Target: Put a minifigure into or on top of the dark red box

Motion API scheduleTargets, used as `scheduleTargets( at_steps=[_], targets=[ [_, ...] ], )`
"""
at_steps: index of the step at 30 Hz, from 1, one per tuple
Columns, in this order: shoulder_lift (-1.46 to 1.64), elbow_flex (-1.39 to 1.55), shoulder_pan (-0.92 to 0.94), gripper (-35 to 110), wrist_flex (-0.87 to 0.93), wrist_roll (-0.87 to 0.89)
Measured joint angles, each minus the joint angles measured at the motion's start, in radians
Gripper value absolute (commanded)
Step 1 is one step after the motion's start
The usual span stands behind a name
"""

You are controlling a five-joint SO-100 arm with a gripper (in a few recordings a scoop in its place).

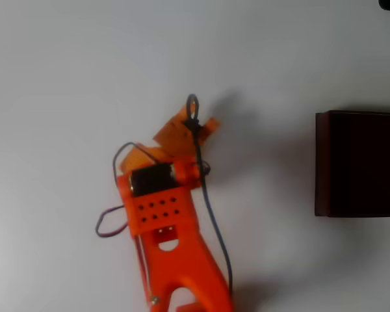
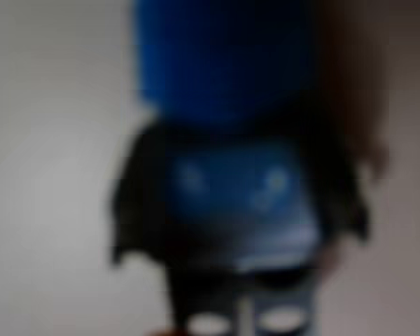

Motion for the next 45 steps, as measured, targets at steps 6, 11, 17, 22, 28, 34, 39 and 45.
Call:
scheduleTargets(
  at_steps=[6,11,17,22,28,34,39,45],
  targets=[
    [-0.026,-0.015,-0.011,19,-0.011,-0.005],
    [-0.080,-0.043,-0.008,19,-0.037,-0.005],
    [-0.098,-0.055,-0.008,18,-0.081,-0.044],
    [-0.100,-0.048,0.002,9,-0.120,-0.086],
    [-0.100,-0.015,0.015,0,-0.201,-0.137],
    [-0.127,-0.012,0.015,0,-0.233,-0.155],
    [-0.104,-0.052,0.041,0,-0.147,-0.229],
    [-0.021,-0.232,0.163,0,0.227,-0.419]
  ],
)
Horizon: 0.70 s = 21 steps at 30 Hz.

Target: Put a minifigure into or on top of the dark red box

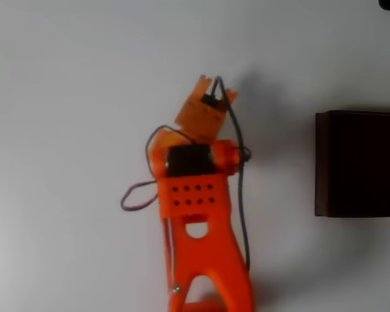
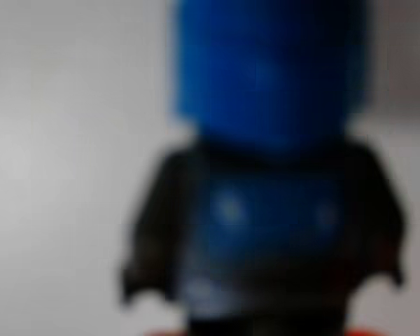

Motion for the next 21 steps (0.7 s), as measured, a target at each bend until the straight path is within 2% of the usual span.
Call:
scheduleTargets(
  at_steps=[2,5,14,19,21],
  targets=[
    [0.012,-0.077,0.071,0,0.143,-0.095],
    [0.069,-0.106,0.190,0,0.212,-0.268],
    [0.106,-0.152,0.604,1,0.103,-0.841],
    [-0.026,-0.259,0.792,3,0.067,-1.019],
    [-0.098,-0.308,0.836,8,0.075,-1.072]
  ],
)
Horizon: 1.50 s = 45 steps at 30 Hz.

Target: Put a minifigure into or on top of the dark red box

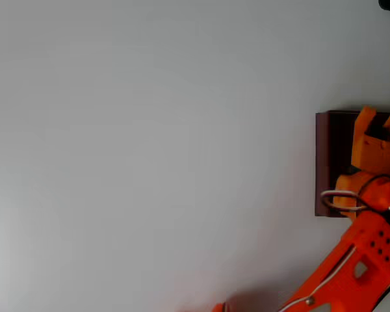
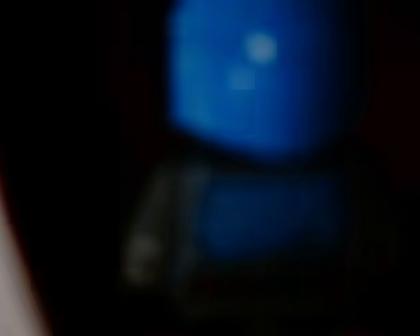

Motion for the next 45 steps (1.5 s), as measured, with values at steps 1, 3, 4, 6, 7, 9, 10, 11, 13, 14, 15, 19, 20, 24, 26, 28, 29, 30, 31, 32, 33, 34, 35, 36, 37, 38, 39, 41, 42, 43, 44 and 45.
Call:
scheduleTargets(
  at_steps=[1,3,4,6,7,9,10,11,13,14,15,19,20,24,26,28,29,30,31,32,33,34,35,36,37,38,39,41,42,43,44,45],
  targets=[
    [-0.034,-0.032,0.017,8,-0.002,-0.025],
    [-0.100,-0.095,0.040,11,0.029,-0.061],
    [-0.118,-0.112,0.048,14,0.040,-0.072],
    [-0.124,-0.118,0.052,22,0.044,-0.101],
    [-0.126,-0.130,0.052,22,0.058,-0.101],
    [-0.127,-0.144,0.041,21,0.092,-0.109],
    [-0.127,-0.149,0.032,21,0.092,-0.115],
    [-0.126,-0.155,0.020,19,0.112,-0.127],
    [-0.126,-0.156,-0.011,16,0.133,-0.176],
    [-0.126,-0.156,-0.029,12,0.137,-0.206],
    [-0.117,-0.156,-0.051,7,0.150,-0.238],
    [0.006,-0.094,-0.169,0,0.172,-0.337],
    [0.043,-0.060,-0.204,0,0.175,-0.359],
    [0.233,0.118,-0.347,0,0.129,-0.483],
    [0.345,0.218,-0.449,0,0.092,-0.586],
    [0.482,0.337,-0.557,0,0.040,-0.712],
    [0.561,0.407,-0.609,0,-0.003,-0.770],
    [0.649,0.483,-0.660,0,-0.052,-0.815],
    [0.746,0.568,-0.709,0,-0.107,-0.851],
    [0.853,0.655,-0.761,0,-0.164,-0.882],
    [0.973,0.746,-0.811,0,-0.213,-0.905],
    [1.089,0.833,-0.854,0,-0.241,-0.920],
    [1.204,0.910,-0.894,0,-0.247,-0.936],
    [1.305,0.971,-0.925,0,-0.239,-0.945],
    [1.391,1.022,-0.948,0,-0.222,-0.950],
    [1.457,1.058,-0.962,0,-0.199,-0.953],
    [1.513,1.091,-0.976,0,-0.181,-0.954],
    [1.617,1.164,-1.002,0,-0.155,-0.954],
    [1.672,1.200,-1.011,0,-0.132,-0.954],
    [1.736,1.236,-1.019,0,-0.103,-0.954],
    [1.792,1.266,-1.029,0,-0.078,-0.954],
    [1.810,1.285,-1.046,0,-0.060,-0.954]
  ],
)
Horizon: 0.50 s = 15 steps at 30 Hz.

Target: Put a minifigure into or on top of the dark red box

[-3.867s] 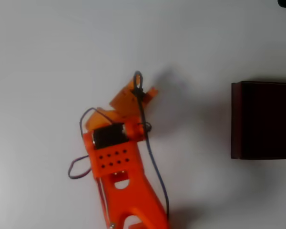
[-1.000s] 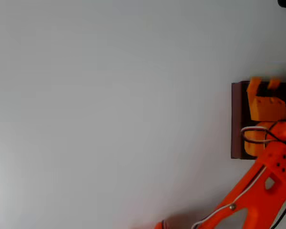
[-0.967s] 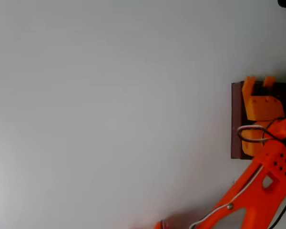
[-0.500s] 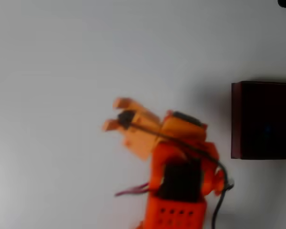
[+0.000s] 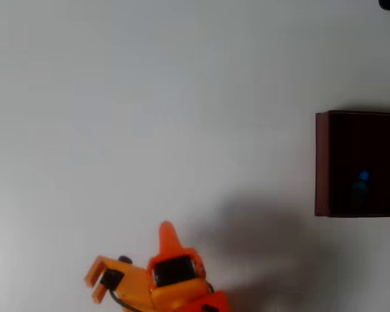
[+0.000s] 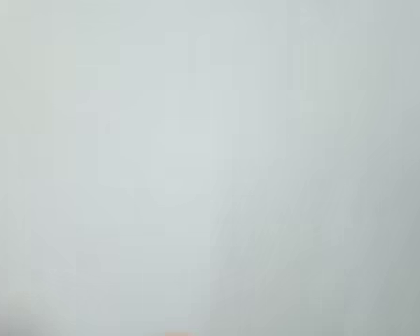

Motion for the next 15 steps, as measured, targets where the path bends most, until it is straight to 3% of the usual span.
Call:
scheduleTargets(
  at_steps=[15],
  targets=[
    [0.044,0.209,-0.130,0,0.005,-0.028]
  ],
)
